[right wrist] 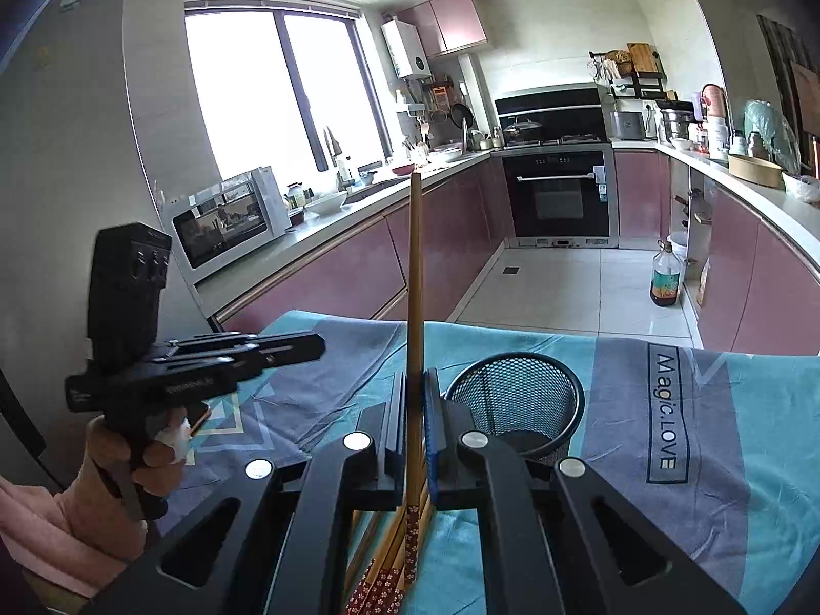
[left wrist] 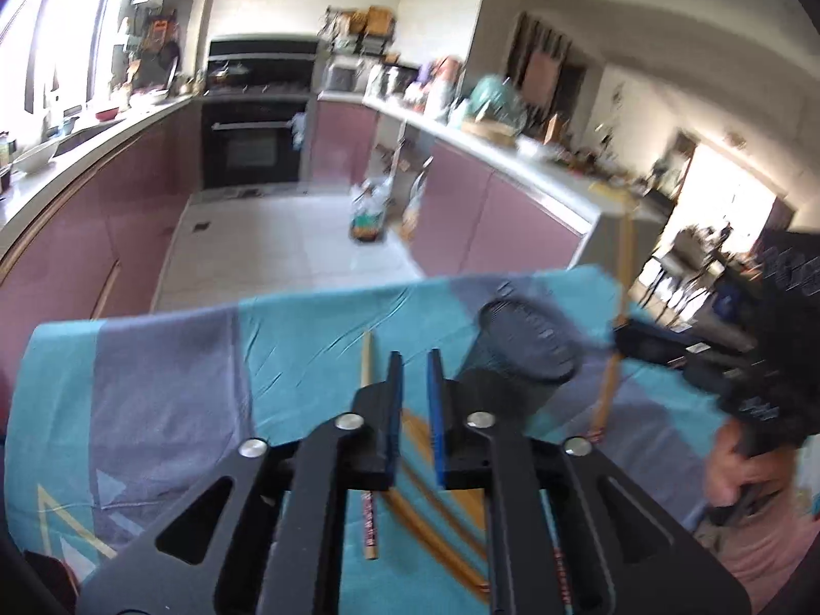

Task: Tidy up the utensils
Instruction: 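Lift the chopstick upright with the right tool while the left tool lifts its own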

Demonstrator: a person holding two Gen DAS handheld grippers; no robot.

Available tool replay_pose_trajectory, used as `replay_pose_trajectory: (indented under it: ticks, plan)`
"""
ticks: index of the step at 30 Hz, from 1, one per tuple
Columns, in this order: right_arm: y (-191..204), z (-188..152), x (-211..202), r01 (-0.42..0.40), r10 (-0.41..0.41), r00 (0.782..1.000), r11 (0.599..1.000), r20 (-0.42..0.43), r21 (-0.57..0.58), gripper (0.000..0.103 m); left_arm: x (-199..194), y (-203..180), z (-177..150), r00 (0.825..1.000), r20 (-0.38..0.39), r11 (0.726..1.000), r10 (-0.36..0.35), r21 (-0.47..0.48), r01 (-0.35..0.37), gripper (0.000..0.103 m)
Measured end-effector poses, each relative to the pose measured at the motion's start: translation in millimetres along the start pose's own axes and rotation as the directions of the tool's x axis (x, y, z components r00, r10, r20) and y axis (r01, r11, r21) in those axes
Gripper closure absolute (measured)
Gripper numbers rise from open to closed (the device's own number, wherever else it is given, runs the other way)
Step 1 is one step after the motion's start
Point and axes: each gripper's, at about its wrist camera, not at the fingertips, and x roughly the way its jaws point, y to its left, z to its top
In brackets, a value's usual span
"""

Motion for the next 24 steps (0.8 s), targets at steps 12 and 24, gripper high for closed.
replay_pose_trajectory:
  ticks: [12, 24]
  plan:
    - [-9.5, -11.7, 9.2, -0.002, 0.003, 0.999, 1.0, -0.033, 0.029, 0.098, 149.3, 21.7, -22.1, 0.963, -0.226, 0.986, 0.145, 0.11, -0.122, 0.072]
    - [-20.1, -15.0, 16.5, -0.009, 0.012, 0.998, 0.998, -0.055, 0.059, 0.098, 214.1, 21.1, -11.1, 0.935, -0.308, 0.981, 0.175, 0.133, -0.14, 0.096]
